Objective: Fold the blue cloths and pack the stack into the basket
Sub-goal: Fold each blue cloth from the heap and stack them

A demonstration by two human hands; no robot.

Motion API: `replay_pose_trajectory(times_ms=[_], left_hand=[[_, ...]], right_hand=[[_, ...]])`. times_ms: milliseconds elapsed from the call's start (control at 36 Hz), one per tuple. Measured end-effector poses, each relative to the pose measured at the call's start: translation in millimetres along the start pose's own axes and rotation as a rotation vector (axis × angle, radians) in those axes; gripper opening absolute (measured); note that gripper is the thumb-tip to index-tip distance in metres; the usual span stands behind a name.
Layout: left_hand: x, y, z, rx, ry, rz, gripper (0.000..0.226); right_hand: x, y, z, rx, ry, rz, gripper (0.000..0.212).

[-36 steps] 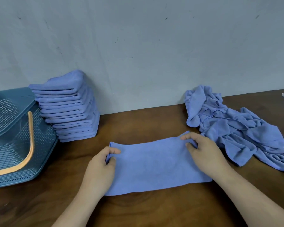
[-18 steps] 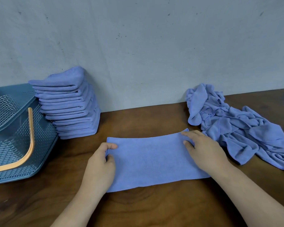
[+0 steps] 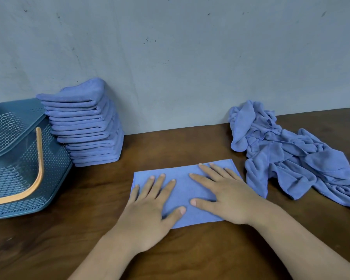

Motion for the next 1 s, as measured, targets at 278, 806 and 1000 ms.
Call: replay_pose_trajectory(times_ms=[278,806,1000], left_hand=[[51,-8,-13,0.225,-0.024,-0.07,0.097],[-30,32,-17,-0.082,-0.146,0.148,0.074],[-27,32,10,0.04,0.024,0.158,0.086]], right_hand=[[-45,-9,-12,0.207,0.043,0.066,0.112],[-45,-3,-15,0.037,0.134,0.104,0.072],[-53,8,-20,-0.245,0.014,0.098,0.039]])
Point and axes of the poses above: each hand's wrist, its own y-axis towards the middle knuckle, its own z-axis out of the palm, x = y × z, the point moved 6 cm from there along y, towards the middle knuckle, and after that the axes turned 14 degrees about -x, right-handed, at the moved point
